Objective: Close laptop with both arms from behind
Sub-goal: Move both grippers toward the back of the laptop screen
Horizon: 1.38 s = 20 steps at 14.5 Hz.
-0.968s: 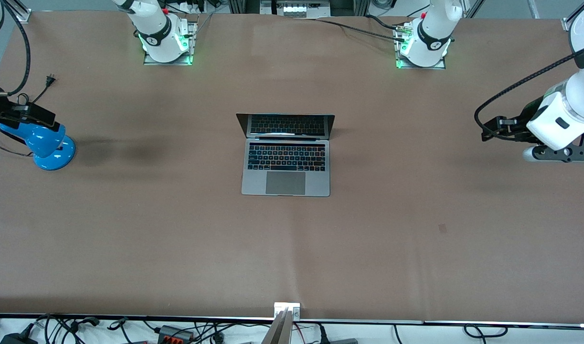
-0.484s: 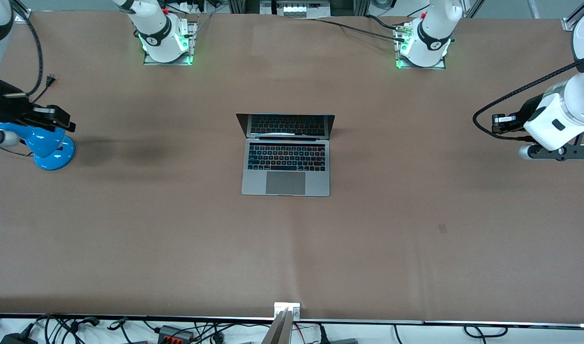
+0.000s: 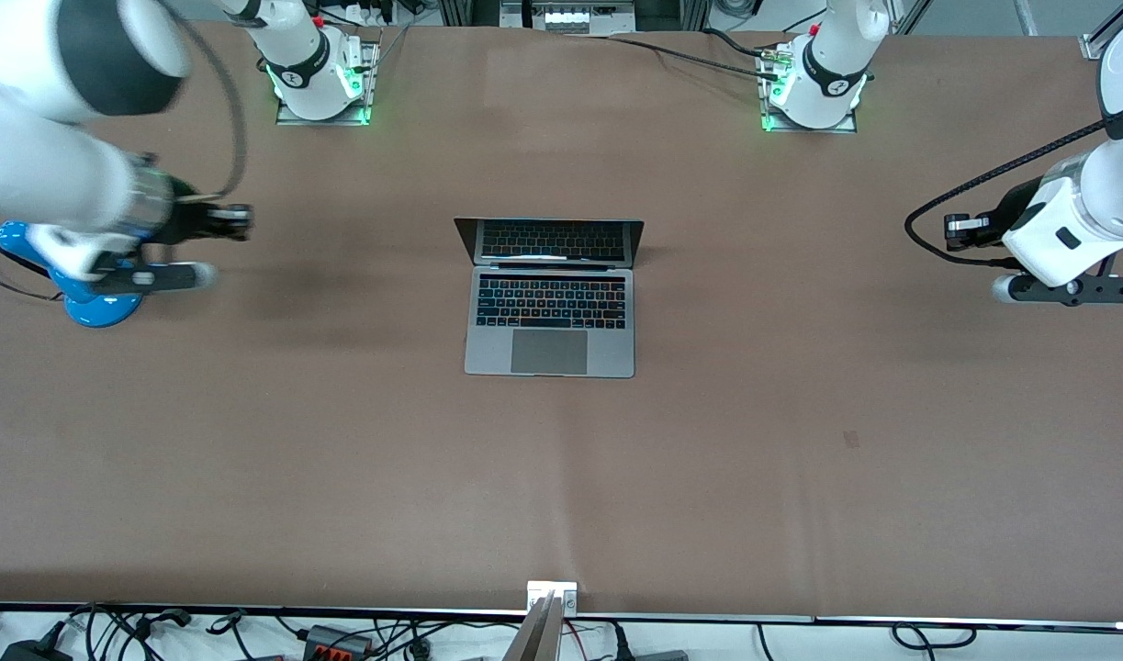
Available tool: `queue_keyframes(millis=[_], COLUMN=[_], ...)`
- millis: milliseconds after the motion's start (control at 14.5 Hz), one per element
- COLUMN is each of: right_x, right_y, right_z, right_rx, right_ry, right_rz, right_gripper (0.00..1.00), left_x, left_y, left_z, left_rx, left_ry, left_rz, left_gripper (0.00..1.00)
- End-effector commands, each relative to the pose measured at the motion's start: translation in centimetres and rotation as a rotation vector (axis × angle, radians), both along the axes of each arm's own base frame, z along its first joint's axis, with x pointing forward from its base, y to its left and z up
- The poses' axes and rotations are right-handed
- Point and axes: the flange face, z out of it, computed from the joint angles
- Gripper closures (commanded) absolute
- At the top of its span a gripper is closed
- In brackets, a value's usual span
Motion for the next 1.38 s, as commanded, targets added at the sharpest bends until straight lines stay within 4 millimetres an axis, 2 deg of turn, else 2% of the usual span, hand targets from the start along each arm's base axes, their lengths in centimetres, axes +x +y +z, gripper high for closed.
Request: queue_keyframes(millis=[0, 138, 415, 622, 691, 829, 968, 1106, 1244, 1313], right_x=[-0.9, -1.3, -4.1, -7.0, -8.6, -11.4, -12.9, -14.4, -15.8, -15.8], right_y=[2.5, 3.9, 9.1, 9.7, 9.9, 11.7, 13.1, 14.0, 14.6, 14.8], right_z=[-2.0, -2.9, -7.1, -11.0, -12.0, -13.3, -13.9, -14.0, -14.0, -13.9], right_rx=[0.143, 0.187, 0.183, 0.236, 0.248, 0.241, 0.22, 0.214, 0.257, 0.26], right_ry=[0.113, 0.145, 0.183, 0.157, 0.116, 0.068, 0.038, 0.039, 0.054, 0.05], right_rz=[-0.032, -0.02, 0.028, -0.031, -0.048, -0.026, -0.069, -0.083, -0.11, -0.109], right_gripper=[1.0, 1.0, 1.0, 1.0, 1.0, 1.0, 1.0, 1.0, 1.0, 1.0], left_x=[-1.5, -3.3, -5.8, -7.8, -8.8, -10.6, -12.1, -13.3, -13.9, -14.2], left_y=[-1.7, -4.7, -11.9, -17.4, -19.9, -24.0, -26.9, -29.4, -30.9, -31.8], left_z=[-0.4, 0.1, -0.6, -1.8, -2.3, -4.0, -6.2, -8.4, -10.6, -11.5], left_rx=[-0.009, -0.063, -0.084, -0.076, -0.06, -0.042, -0.039, -0.045, -0.062, -0.071], left_ry=[0.04, 0.048, 0.081, 0.106, 0.102, 0.086, 0.061, 0.04, 0.043, 0.045], left_rz=[-0.055, -0.092, -0.159, -0.174, -0.176, -0.176, -0.189, -0.197, -0.222, -0.234], left_gripper=[0.99, 0.99, 0.99, 0.99, 0.99, 0.99, 0.99, 0.99, 0.99, 0.99])
